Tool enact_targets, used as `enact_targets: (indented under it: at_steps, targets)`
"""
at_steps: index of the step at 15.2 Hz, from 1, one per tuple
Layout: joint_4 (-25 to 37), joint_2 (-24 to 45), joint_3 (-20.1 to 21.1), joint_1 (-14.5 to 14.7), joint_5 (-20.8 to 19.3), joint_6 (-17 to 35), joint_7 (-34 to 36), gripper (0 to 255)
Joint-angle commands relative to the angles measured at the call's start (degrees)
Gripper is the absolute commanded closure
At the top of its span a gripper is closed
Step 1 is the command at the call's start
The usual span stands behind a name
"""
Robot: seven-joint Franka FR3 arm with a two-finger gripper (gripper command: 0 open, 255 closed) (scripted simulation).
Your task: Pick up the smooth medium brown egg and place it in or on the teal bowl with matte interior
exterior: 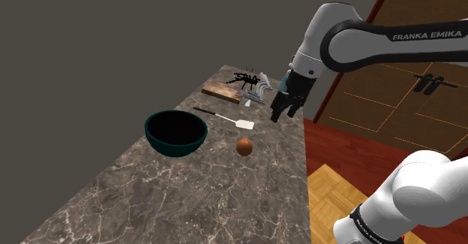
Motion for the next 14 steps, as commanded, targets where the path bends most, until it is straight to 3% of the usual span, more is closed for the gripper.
enact_targets:
  at_steps: [1, 9, 14]
  targets:
    - [-0.46, 3.29, 1.58, 0.27, 0.69, 3.95, 1.38, 0]
    - [1.92, 19.16, 7.71, 0.90, 0.68, 17.93, 8.16, 0]
    - [0.38, 21.99, 8.38, 0.99, 0.42, 22.29, 8.51, 0]
